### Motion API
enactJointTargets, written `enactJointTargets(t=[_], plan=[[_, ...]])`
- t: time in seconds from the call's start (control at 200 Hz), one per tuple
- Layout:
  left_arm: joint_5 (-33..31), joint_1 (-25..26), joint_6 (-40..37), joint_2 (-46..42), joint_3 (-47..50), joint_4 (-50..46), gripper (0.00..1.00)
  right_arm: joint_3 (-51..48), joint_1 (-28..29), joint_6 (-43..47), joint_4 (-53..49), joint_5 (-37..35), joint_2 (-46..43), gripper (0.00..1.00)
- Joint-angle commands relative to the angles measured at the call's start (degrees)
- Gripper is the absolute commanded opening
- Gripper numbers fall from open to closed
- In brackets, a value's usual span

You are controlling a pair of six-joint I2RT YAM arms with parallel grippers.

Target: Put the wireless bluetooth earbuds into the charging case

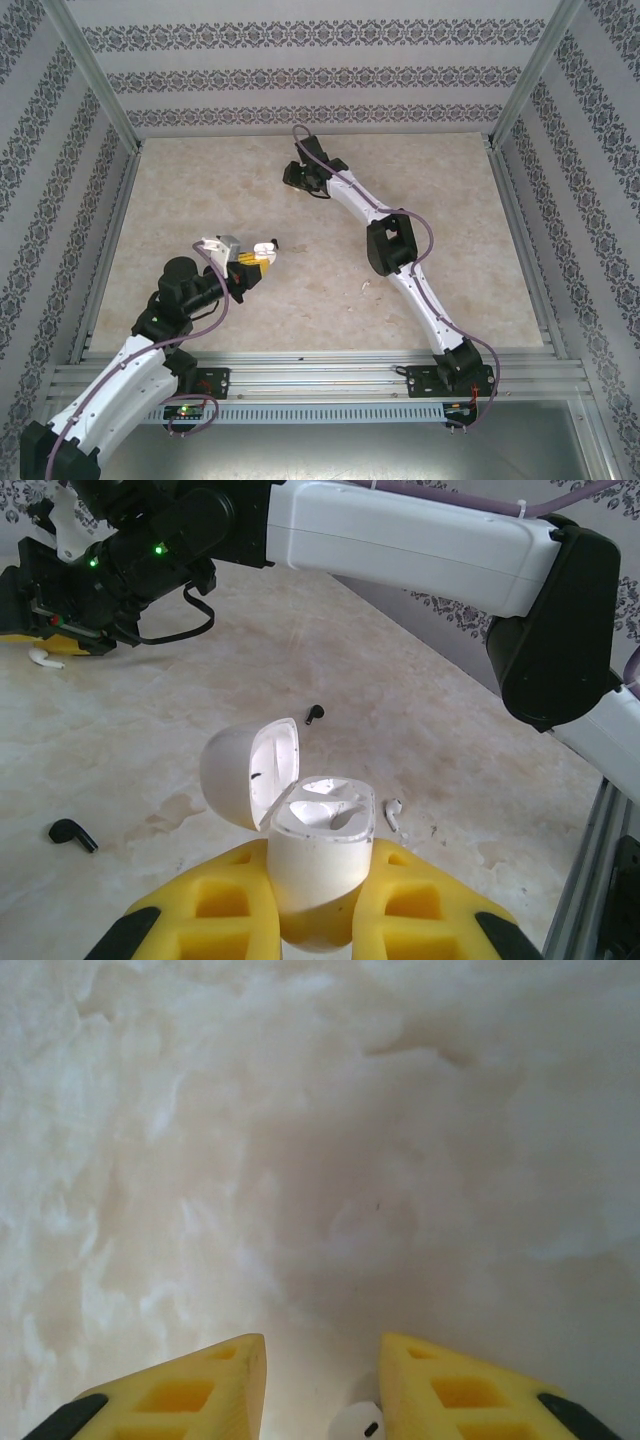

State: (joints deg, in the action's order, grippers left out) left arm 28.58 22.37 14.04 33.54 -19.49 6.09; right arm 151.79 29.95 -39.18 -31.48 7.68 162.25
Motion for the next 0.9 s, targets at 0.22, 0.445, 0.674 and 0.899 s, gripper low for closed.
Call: enactJointTargets(t=[0.22,0.445,0.674,0.899], plan=[[-0.28,-0.74,0.69,-2.85,-0.16,-4.04,0.0,-5.4,4.83,7.27,-15.74,-4.4,-4.64,0.27],[-0.65,-0.7,0.66,-4.75,-0.11,-5.91,0.0,-3.55,6.13,10.64,-20.09,-6.33,-4.76,0.21],[-0.28,-0.74,0.37,-5.76,-0.46,-7.87,0.0,-4.37,6.61,13.69,-22.51,-3.55,-5.99,0.18],[0.61,-0.73,0.68,-5.85,0.0,-8.28,0.0,-17.9,5.91,22.07,-23.36,-1.25,-14.89,0.17]])
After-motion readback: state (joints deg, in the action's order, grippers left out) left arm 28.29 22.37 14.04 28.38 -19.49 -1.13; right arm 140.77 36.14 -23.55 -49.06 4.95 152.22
